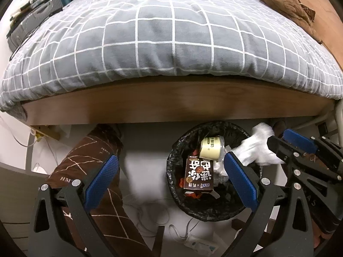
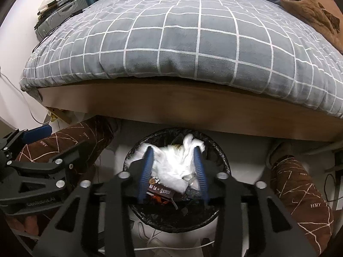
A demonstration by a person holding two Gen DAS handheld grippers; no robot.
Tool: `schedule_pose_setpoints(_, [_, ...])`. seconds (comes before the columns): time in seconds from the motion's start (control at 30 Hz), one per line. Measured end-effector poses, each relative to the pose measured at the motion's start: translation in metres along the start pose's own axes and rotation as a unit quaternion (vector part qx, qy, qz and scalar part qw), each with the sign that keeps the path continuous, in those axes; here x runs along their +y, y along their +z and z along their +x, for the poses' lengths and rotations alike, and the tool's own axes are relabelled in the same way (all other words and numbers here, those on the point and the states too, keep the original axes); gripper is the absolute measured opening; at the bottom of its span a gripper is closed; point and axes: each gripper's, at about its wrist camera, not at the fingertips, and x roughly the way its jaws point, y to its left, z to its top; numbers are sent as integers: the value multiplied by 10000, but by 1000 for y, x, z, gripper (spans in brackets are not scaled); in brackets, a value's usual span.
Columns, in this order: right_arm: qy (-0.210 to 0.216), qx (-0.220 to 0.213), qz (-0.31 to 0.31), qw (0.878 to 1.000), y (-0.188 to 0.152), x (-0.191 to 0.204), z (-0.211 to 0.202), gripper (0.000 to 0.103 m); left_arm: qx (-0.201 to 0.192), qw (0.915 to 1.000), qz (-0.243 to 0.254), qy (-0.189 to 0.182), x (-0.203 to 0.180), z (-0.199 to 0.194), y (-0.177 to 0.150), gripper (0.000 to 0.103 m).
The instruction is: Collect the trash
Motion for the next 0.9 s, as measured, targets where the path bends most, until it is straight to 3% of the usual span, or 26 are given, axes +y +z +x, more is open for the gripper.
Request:
schedule_pose_setpoints(0.4, [-265,-339,165,9989,-3,-20,-25,85,-162,9999,4,7,-5,-12,4,97])
schedule_pose_setpoints(0.6, [-602,-874,374,9936,5,-42,-71,95,-555,9984,-48,-71,-13,-47,13,97])
schedule_pose_setpoints(0.9, [-890,-1639,555,9809,10,-55,-159,95,-1323,9909,-65,-218,-22,-126,21,97])
